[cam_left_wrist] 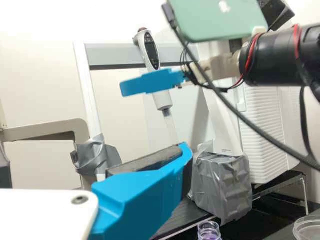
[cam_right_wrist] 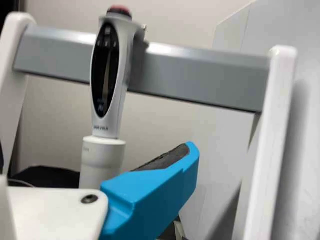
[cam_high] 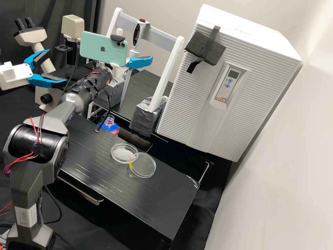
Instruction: Use the pipette
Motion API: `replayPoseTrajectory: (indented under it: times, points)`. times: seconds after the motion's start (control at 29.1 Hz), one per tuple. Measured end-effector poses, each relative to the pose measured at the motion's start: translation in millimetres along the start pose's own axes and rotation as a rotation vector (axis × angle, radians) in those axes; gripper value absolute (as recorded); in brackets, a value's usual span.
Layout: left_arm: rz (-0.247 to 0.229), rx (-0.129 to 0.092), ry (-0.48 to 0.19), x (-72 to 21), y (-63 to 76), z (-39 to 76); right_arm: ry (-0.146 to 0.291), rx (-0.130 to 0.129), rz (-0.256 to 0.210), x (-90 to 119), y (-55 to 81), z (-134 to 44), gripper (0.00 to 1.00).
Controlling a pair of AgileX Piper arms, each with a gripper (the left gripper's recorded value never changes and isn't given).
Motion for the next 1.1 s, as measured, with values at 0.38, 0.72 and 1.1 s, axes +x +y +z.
replayPoseTrajectory:
  times: [0.38, 0.72, 1.1]
  points:
    - [-0.011, -0.002, 0.003, 2.7, -4.2, -0.8, -0.050, 0.034, 0.000, 4.0, 5.1, 14.6, 0.00]
    - [-0.008, -0.007, 0.002, 3.3, -3.7, 0.4, -0.053, 0.041, 0.006, 3.9, 7.0, 15.7, 0.00]
    - [-0.008, -0.007, 0.002, 3.3, -3.7, 0.4, -0.053, 0.041, 0.006, 3.9, 7.0, 15.7, 0.00]
